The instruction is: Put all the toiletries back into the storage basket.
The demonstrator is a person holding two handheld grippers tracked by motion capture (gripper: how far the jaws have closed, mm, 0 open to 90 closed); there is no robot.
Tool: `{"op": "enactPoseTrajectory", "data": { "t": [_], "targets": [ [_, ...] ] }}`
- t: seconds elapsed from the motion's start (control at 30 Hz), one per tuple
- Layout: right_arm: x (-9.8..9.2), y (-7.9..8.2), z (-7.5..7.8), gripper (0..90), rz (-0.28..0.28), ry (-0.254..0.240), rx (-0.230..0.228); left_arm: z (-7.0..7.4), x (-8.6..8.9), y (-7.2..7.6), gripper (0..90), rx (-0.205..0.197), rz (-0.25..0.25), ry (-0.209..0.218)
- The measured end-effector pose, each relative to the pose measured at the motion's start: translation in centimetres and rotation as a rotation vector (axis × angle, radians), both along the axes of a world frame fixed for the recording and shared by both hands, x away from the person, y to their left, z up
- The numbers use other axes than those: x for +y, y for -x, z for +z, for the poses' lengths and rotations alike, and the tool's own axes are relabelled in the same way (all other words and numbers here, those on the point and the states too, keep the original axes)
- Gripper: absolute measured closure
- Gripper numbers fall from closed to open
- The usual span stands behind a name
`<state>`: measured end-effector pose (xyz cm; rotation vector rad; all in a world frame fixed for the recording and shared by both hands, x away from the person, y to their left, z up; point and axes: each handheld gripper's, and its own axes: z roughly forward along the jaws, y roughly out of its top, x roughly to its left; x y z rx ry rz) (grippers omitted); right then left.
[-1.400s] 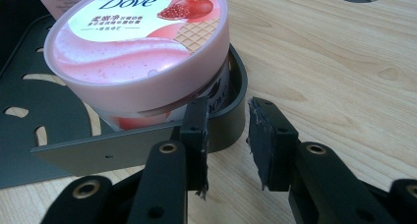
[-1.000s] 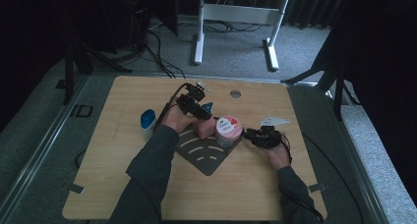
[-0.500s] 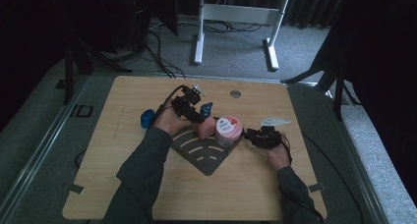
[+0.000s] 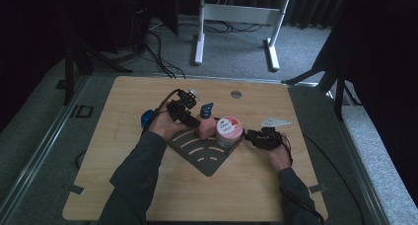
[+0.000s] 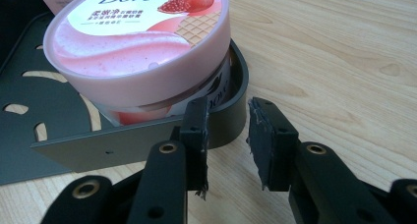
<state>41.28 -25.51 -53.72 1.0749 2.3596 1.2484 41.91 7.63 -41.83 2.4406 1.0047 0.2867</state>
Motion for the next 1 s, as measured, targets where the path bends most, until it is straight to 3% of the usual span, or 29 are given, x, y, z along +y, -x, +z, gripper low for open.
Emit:
{"op": "enactPoseTrajectory", "data": {
  "t": [0.4,1.0],
  "targets": [
    [0.0,0.0,-0.1,68.5,-0.001,-0.001,0.001,1.2,1.4,0.7,45.4,-0.026,-0.002,-0.006],
    [0.0,0.1,-0.1,68.5,-0.003,-0.001,0.001,2.2,4.8,1.0,44.7,-0.059,0.051,0.004]
  ]
}}
